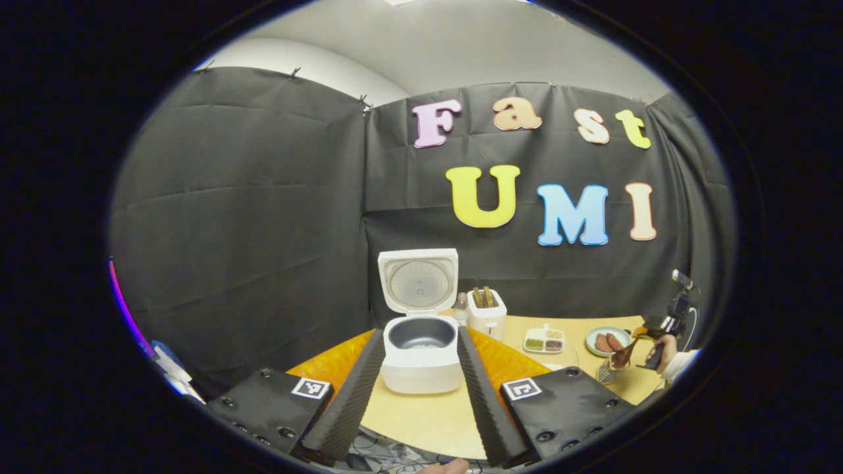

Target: Close the left gripper, press the button to open the rice cooker; take a wooden spoon from the chopstick holder with the right hand, scoop a spoonful of rice and pour it into the rice cooker, then put the wooden spoon back into the chopstick holder.

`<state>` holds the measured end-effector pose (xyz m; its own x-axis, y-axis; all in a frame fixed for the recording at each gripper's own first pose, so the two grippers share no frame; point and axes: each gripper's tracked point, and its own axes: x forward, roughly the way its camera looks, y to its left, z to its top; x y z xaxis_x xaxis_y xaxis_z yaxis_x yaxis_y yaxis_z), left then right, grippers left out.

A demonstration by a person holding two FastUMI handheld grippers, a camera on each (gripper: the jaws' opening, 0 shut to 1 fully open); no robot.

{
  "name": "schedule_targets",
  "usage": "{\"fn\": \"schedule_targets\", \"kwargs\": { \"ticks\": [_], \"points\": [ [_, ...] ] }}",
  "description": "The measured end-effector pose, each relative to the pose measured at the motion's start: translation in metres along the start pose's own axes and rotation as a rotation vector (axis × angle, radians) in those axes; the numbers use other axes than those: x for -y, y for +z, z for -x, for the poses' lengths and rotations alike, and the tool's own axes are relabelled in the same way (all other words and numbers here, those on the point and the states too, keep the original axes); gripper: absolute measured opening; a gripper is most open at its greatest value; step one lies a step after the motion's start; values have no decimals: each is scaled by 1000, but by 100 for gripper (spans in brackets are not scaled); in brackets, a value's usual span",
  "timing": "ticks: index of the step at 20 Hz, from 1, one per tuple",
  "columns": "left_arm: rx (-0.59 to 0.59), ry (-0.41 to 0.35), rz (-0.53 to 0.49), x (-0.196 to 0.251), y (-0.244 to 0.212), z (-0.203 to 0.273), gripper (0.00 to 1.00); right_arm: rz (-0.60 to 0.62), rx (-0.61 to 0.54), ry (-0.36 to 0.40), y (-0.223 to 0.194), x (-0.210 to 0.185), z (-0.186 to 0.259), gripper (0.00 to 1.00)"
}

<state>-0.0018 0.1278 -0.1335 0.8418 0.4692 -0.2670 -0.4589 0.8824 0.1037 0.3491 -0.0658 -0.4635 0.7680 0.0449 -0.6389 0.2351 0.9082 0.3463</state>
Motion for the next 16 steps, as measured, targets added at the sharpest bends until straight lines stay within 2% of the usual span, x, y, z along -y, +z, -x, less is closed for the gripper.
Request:
{"fn": "schedule_targets", "kwargs": {
  "ticks": [7, 8, 10, 11, 13, 14, 15, 16],
  "points": [
    [-2, -13, -28, 17, -1, 4, 75, -89, -42, 25, -20, 20, -4, 19],
    [0, -19, -27, 21, 0, 5, 80, -114, -45, 46, -19, 20, 0, 19],
    [8, -29, -28, 26, 3, 5, 80, -152, -49, 78, -18, 22, 4, 24],
    [11, -33, -30, 28, 2, 6, 80, -158, -50, 74, -19, 28, 6, 36],
    [20, -41, -26, 31, 5, 6, 86, -167, -51, 81, -19, 33, 15, 37],
    [25, -45, -22, 31, 9, 6, 80, -173, -53, 83, -20, 36, 20, 43],
    [34, -49, -21, 32, 10, 6, 80, -175, -52, 86, -20, 37, 25, 50],
    [42, -53, -20, 33, 12, 5, 86, -172, -41, 82, -18, 39, 31, 56]
  ]
}}
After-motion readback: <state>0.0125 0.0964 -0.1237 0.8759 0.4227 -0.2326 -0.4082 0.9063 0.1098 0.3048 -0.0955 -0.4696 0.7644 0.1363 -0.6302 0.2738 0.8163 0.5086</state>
